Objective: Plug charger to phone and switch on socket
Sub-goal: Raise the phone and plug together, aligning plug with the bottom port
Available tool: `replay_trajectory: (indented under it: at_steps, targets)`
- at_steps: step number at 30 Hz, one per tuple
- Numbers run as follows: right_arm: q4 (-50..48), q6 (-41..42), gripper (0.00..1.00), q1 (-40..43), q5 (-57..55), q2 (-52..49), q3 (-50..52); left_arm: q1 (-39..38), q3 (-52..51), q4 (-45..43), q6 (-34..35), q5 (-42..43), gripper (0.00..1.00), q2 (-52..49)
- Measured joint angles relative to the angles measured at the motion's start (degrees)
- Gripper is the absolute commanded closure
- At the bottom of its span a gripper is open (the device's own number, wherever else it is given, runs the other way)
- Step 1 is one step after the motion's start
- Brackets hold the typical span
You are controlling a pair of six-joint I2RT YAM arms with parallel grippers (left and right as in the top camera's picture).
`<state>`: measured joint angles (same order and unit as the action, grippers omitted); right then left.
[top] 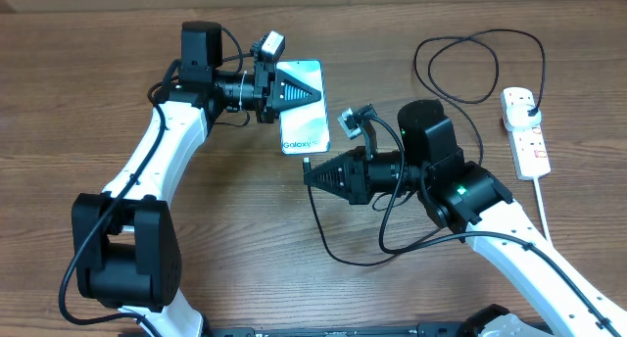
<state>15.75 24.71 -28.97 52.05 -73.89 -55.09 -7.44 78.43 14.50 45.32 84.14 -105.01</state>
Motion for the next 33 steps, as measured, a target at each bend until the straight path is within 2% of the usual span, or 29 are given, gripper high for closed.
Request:
replay_trajectory:
  at_steps: [4,16,23,33]
  targets:
    - [-3.34,1.49,0.96,0.00,4.04,0.00,0.02,0.11,-0.13,-1.77,2.38,-0.39,0.96,1.79]
    - [-9.90,5.05,0.96,0.42,12.98,0.00,0.02,0.42,-0.13,-5.64,4.35,0.57,0.96,16.46]
    - [-17.03,9.40,0.96,1.88,16.24,0.00,0.04,0.31,-0.13,-5.16,4.35,1.60,0.96,16.83]
    - [-15.91,12.07,0.96,1.95,19.78,0.00,0.04,-0.07,-0.13,-9.16,4.37,1.44,0.96,16.83]
